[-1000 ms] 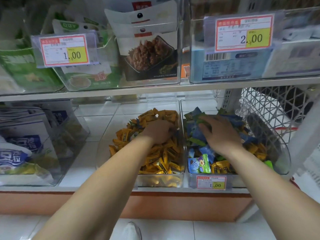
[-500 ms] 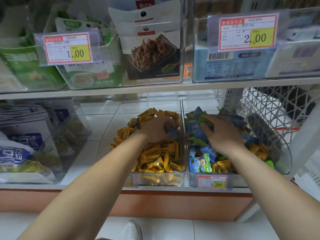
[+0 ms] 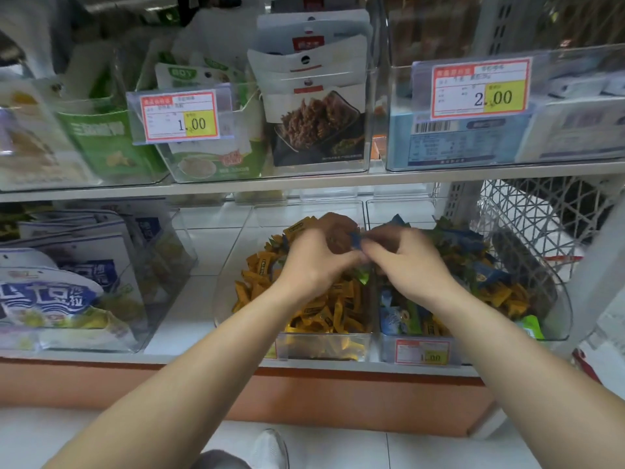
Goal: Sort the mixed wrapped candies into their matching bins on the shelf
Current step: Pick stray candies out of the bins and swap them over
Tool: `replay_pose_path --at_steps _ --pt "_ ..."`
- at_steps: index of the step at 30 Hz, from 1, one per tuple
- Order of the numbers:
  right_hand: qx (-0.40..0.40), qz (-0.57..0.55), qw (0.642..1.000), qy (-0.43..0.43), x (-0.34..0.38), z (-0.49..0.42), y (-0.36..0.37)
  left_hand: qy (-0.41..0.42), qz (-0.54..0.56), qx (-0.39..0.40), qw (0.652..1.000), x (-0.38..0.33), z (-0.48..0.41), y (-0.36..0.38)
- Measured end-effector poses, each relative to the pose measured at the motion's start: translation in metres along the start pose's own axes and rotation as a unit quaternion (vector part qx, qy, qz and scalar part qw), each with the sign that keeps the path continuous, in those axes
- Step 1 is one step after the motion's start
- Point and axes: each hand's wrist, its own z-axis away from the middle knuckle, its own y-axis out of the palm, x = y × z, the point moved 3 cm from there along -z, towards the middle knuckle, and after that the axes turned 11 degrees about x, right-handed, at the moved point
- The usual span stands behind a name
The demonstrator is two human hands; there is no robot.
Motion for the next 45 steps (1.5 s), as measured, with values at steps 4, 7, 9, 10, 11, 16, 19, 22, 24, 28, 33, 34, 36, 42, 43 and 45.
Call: replay_pose_path --at_steps 4,7,9,10,11,16,19,22,24,28,33,34,36,42,43,45 --pt "-0.073 -0.025 0.997 0.004 -0.013 0.002 -0.016 -0.036 -0.011 0.059 0.998 0.016 0.010 0.003" --pt "-0.163 0.098 0.980 -0.064 -0.019 0.007 -0.029 -0.117 -0.109 0.001 0.987 0.048 0.009 -0.019" --pt "-0.163 0.203 0.962 -0.087 -0.026 0.009 -0.028 -0.182 -0.171 -0.060 0.966 0.071 0.004 -0.041" --pt "-0.135 0.236 0.960 -0.072 -0.031 0.008 -0.024 -0.206 -0.192 -0.074 0.957 0.082 0.000 -0.050" --pt "-0.097 0.256 0.961 -0.045 -0.037 0.006 -0.019 -0.225 -0.202 -0.068 0.951 0.093 -0.003 -0.057" --pt "-0.015 0.199 0.980 0.008 -0.051 -0.004 -0.010 -0.238 -0.251 0.088 0.934 0.119 -0.021 -0.066" --pt "-0.020 0.196 0.980 0.005 -0.054 -0.008 -0.010 -0.209 -0.257 0.132 0.934 0.119 -0.024 -0.068" --pt "-0.019 0.214 0.977 0.014 -0.054 -0.010 -0.009 -0.193 -0.239 0.203 0.930 0.116 -0.018 -0.068" --pt "-0.020 0.223 0.975 0.018 -0.052 -0.011 -0.008 -0.186 -0.213 0.212 0.935 0.113 -0.012 -0.069" --pt "-0.011 0.237 0.971 0.037 -0.048 -0.010 -0.008 -0.168 -0.257 0.137 0.942 0.102 -0.005 -0.070" --pt "-0.059 0.271 0.961 -0.008 -0.024 -0.007 -0.005 -0.101 -0.181 -0.022 0.978 0.064 0.001 -0.072" --pt "-0.067 0.261 0.963 -0.029 -0.016 -0.007 -0.003 -0.080 -0.143 -0.042 0.986 0.055 0.000 -0.071" --pt "-0.043 0.215 0.975 -0.044 -0.006 -0.008 0.006 -0.043 -0.028 -0.024 0.998 0.038 -0.002 -0.060" --pt "-0.058 0.026 0.996 -0.054 -0.002 -0.012 0.013 -0.059 0.158 -0.012 0.986 0.032 -0.017 -0.027" --pt "-0.090 0.023 0.994 -0.057 -0.004 -0.012 0.007 -0.081 0.118 -0.017 0.990 0.040 -0.020 -0.026" --pt "-0.150 0.102 0.982 -0.051 -0.010 -0.009 -0.008 -0.128 -0.089 0.005 0.988 0.059 -0.027 -0.024"
